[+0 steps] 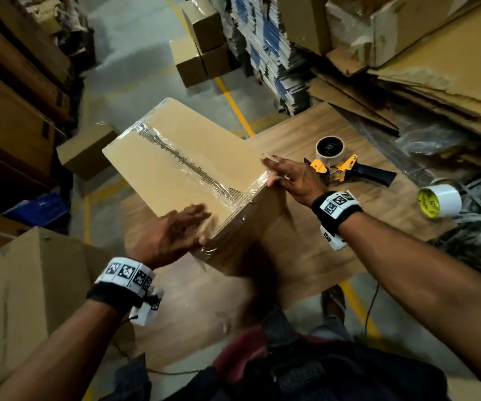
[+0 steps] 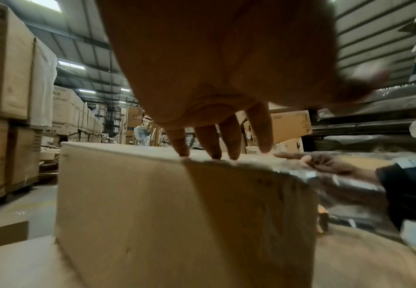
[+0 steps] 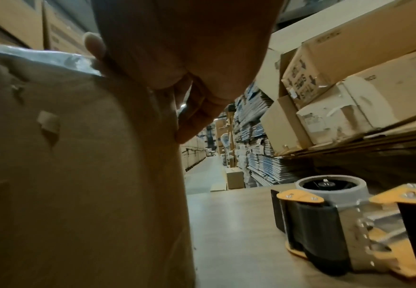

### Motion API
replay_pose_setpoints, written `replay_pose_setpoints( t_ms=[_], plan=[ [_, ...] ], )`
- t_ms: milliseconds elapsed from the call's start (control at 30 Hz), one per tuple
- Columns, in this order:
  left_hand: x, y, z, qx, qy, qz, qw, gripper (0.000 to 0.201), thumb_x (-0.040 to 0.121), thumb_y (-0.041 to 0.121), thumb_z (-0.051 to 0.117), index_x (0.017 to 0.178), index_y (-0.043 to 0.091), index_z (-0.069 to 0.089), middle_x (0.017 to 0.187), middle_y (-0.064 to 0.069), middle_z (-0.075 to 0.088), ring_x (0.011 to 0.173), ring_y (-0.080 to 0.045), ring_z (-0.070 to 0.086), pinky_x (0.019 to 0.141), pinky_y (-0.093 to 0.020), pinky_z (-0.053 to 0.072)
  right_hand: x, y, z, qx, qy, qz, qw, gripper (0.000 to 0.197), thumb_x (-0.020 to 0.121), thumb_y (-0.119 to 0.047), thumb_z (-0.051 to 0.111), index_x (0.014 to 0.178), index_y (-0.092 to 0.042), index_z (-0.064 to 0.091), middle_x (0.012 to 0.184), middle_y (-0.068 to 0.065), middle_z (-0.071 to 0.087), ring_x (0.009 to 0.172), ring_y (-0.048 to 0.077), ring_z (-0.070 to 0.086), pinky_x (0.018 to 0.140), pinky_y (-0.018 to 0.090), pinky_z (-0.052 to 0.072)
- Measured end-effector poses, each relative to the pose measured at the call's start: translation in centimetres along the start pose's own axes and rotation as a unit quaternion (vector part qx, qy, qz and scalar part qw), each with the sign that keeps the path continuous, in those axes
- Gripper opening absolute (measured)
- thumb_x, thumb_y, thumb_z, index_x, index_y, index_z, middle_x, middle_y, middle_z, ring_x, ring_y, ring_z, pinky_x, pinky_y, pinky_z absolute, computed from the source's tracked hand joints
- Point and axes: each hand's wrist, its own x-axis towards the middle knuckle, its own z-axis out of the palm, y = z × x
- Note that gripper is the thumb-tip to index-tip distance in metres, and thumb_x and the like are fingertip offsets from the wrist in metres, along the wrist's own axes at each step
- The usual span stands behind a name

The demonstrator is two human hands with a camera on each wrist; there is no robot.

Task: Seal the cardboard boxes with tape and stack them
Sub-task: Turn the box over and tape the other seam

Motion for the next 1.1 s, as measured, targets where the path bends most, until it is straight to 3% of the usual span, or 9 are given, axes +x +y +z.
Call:
replay_pose_setpoints(
  t_ms=[100, 200, 267, 400, 567, 700, 833, 967, 1100],
  plan=[
    [-1.3, 0.0, 0.7, 0.066, -0.032, 0.024, 0.997, 0.097, 0.07, 0.101, 0.045, 0.152, 0.051, 0.039, 0.171, 0.013, 0.014, 0.16, -0.009, 0.005, 0.13, -0.047, 0.001, 0.5, -0.1, -0.8, -0.035, -0.041, -0.014, 0.998, 0.056, 0.099, -0.035, 0.066, 0.151, -0.042, 0.046, 0.157, 0.005, 0.048, 0.141, 0.018, 0.049, 0.111, 0.03, 0.041],
    [-1.5, 0.0, 0.6, 0.095, -0.033, 0.042, 0.994, 0.117, 0.06, 0.101, 0.056, 0.158, 0.042, 0.035, 0.172, 0.008, 0.01, 0.161, -0.011, 0.001, 0.131, -0.051, 0.001, 0.7, 0.1, -1.2, -0.12, -0.111, -0.006, 0.987, 0.088, 0.089, -0.043, 0.075, 0.151, -0.067, 0.018, 0.165, 0.001, 0.036, 0.139, 0.028, 0.052, 0.11, 0.05, 0.047],
    [-1.5, -0.3, 0.2, 0.106, -0.048, 0.047, 0.992, 0.125, 0.054, 0.098, 0.066, 0.16, 0.041, 0.032, 0.173, 0.01, 0.007, 0.16, -0.009, -0.001, 0.131, -0.047, -0.001, 0.1, -0.1, -1.4, -0.171, -0.157, 0.008, 0.973, 0.109, 0.08, -0.058, 0.078, 0.156, -0.061, 0.0, 0.173, 0.0, 0.005, 0.144, 0.037, 0.044, 0.111, 0.061, 0.042],
    [-1.8, -0.1, -1.1, 0.117, -0.093, 0.049, 0.988, 0.141, 0.044, 0.093, 0.076, 0.164, 0.039, 0.024, 0.173, 0.012, 0.006, 0.16, -0.007, 0.0, 0.129, -0.037, -0.001, -0.8, -3.4, -0.3, -0.239, -0.103, -0.045, 0.965, 0.098, 0.083, -0.091, 0.03, 0.159, -0.048, -0.015, 0.166, 0.004, -0.033, 0.159, 0.035, 0.002, 0.121, 0.064, 0.018],
    [-1.6, -0.5, -2.6, 0.111, -0.067, 0.015, 0.991, 0.128, 0.047, 0.074, 0.092, 0.158, 0.04, 0.038, 0.167, 0.018, 0.027, 0.154, -0.008, 0.028, 0.127, -0.041, 0.029, -0.7, -5.3, 3.6, -0.333, -0.095, -0.073, 0.935, 0.074, 0.096, -0.072, 0.03, 0.162, -0.044, 0.011, 0.174, 0.005, -0.001, 0.159, 0.028, 0.005, 0.119, 0.073, 0.007],
    [-0.8, -1.1, -2.1, 0.17, -0.03, 0.04, 0.984, 0.095, 0.067, 0.042, 0.096, 0.152, 0.035, 0.052, 0.162, 0.017, 0.037, 0.147, -0.015, 0.044, 0.114, -0.044, 0.046, -0.3, -5.0, 3.2, -0.36, -0.142, -0.078, 0.919, 0.083, 0.092, -0.081, 0.014, 0.161, -0.038, 0.025, 0.172, 0.007, 0.015, 0.158, 0.029, 0.015, 0.116, 0.075, 0.01],
    [-0.7, -2.2, -1.4, 0.211, 0.02, 0.046, 0.976, 0.089, 0.068, 0.056, 0.09, 0.148, 0.044, 0.054, 0.157, 0.023, 0.043, 0.141, -0.011, 0.051, 0.099, -0.04, 0.056, -0.7, -5.2, 2.8, -0.367, -0.137, -0.089, 0.916, 0.097, 0.084, -0.091, 0.011, 0.164, -0.037, 0.012, 0.173, 0.008, 0.001, 0.159, 0.029, -0.001, 0.117, 0.076, 0.004],
    [-1.3, -2.8, -0.6, 0.209, 0.043, 0.068, 0.975, 0.087, 0.072, 0.07, 0.076, 0.151, 0.044, 0.05, 0.159, 0.018, 0.044, 0.144, -0.012, 0.048, 0.102, -0.042, 0.054, -0.9, -8.0, 4.0, -0.384, -0.102, -0.097, 0.913, 0.099, 0.085, -0.09, 0.012, 0.165, -0.032, -0.005, 0.171, 0.007, -0.021, 0.157, 0.029, -0.02, 0.119, 0.066, -0.015],
    [-1.4, -3.3, -0.3, 0.22, 0.042, 0.074, 0.972, 0.094, 0.069, 0.083, 0.056, 0.153, 0.043, 0.046, 0.161, 0.016, 0.041, 0.147, -0.012, 0.044, 0.106, -0.043, 0.053, -1.4, -9.9, 7.7, -0.375, -0.12, -0.167, 0.904, 0.091, 0.092, -0.085, 0.014, 0.165, -0.031, 0.01, 0.173, 0.01, -0.004, 0.16, 0.027, -0.006, 0.121, 0.07, 0.004]
  ],
)
